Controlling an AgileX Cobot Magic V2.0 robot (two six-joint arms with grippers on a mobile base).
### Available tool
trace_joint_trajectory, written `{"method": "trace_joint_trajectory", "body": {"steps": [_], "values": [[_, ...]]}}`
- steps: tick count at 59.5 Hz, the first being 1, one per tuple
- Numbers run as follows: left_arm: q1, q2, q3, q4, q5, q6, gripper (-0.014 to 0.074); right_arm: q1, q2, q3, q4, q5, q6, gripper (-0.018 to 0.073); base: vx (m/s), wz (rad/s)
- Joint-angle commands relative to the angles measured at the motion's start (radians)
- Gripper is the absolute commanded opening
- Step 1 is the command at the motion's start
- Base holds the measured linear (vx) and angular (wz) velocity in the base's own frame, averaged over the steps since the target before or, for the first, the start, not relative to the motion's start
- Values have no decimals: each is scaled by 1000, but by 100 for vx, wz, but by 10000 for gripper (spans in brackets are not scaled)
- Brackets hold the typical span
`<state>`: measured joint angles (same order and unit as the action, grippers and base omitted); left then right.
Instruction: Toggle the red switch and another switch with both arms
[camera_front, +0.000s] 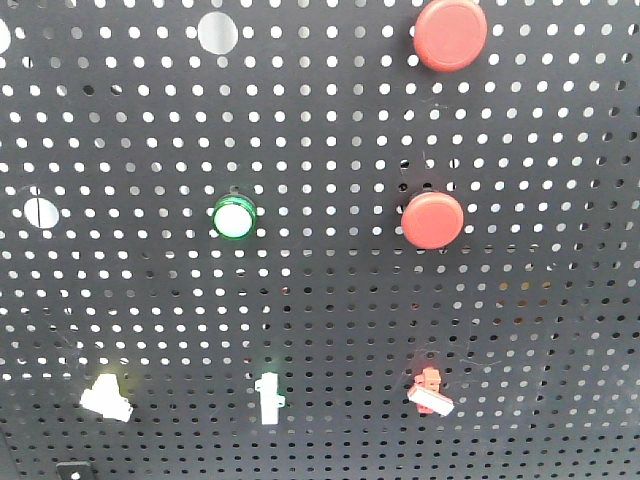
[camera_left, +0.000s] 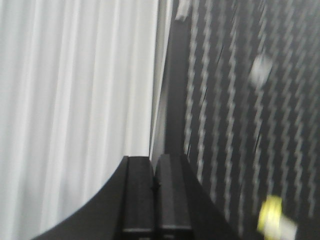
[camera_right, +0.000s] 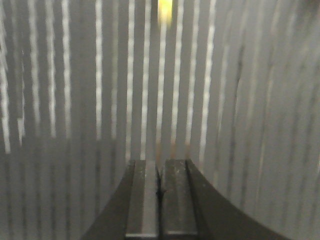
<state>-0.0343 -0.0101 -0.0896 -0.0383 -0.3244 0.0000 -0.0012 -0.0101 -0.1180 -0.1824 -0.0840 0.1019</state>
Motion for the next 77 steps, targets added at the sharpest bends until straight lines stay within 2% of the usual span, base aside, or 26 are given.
{"method": "trace_joint_trajectory", "body": {"steps": [1,6,11,16,28,40,46,56,64,77], "values": [[2,43,-191,118,36,-15,3,-1,51,-155,-37,-25,-10,-6,0,0],[2,128,-353,228,164,-15,3,-1,134,-260,-62,41,-10,-6,0,0],[2,219,-453,285,239,-15,3,-1,218,-318,-61,58,-10,-6,0,0],[2,302,-505,286,264,-15,3,-1,298,-334,-61,41,-9,-6,0,0],[2,451,-473,278,288,-53,3,-1,444,-334,-55,19,-6,-6,0,0],[-11,516,-434,279,217,-56,3,-1,483,-334,-53,-42,-6,-6,0,0],[-56,549,-430,283,173,-56,3,-1,483,-334,-50,-44,-1,-6,0,0],[-173,623,-430,317,154,-55,3,-1,483,-334,5,-44,-1,-6,0,0],[-248,694,-430,316,122,-55,3,-1,483,-334,9,-44,-1,-6,0,0],[-319,791,-431,313,65,-56,3,-1,483,-334,9,-44,-1,-6,0,0]]}}
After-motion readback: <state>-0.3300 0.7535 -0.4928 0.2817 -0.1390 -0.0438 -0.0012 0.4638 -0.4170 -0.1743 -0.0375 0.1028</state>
